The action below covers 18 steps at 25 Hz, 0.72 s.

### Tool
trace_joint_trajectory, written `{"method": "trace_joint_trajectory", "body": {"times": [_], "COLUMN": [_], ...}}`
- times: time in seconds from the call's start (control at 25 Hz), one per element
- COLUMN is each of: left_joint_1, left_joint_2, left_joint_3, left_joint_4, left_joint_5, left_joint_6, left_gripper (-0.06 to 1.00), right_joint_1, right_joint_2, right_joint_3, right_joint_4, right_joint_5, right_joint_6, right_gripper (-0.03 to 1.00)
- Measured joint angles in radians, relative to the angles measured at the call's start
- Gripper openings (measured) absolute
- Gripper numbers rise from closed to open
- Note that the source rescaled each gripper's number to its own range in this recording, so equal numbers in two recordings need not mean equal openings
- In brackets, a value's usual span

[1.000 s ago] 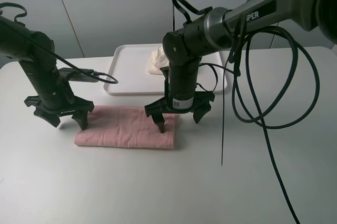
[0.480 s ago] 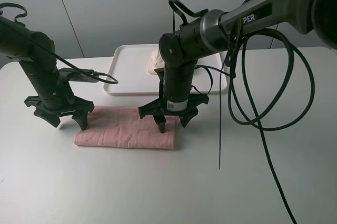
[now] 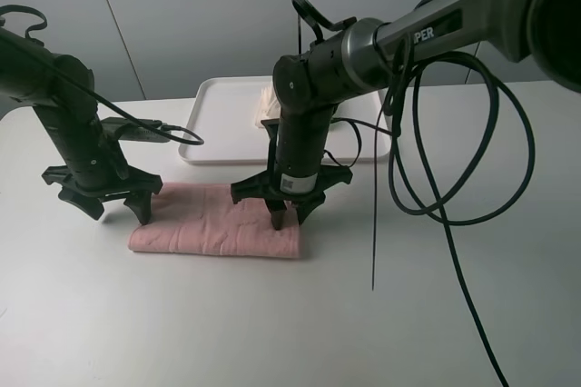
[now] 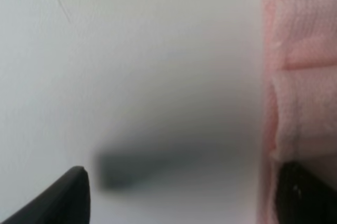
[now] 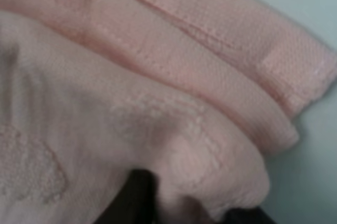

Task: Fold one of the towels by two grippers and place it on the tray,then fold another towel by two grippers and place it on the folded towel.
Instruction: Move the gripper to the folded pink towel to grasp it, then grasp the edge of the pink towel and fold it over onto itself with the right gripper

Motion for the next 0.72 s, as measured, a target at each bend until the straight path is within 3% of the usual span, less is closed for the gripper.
{"method": "trace_joint_trajectory", "body": {"times": [0.08, 0.12, 0.72], "left_joint_1": [0.0, 0.0, 0.0], "left_joint_2": [0.0, 0.0, 0.0], "left_joint_3": [0.0, 0.0, 0.0], "left_joint_4": [0.0, 0.0, 0.0], "left_joint_5": [0.0, 0.0, 0.006], "left_joint_6": [0.0, 0.0, 0.0], "left_gripper": [0.93, 0.93, 0.93], "right_joint_1": [0.0, 0.0, 0.002], "right_joint_2": [0.001, 0.001, -0.06], "right_joint_3": [0.0, 0.0, 0.012], "right_joint_4": [0.022, 0.024, 0.006], "right_joint_5": [-0.007, -0.007, 0.002], "right_joint_6": [-0.007, -0.007, -0.068], "right_gripper": [0.07, 0.05, 0.05]}}
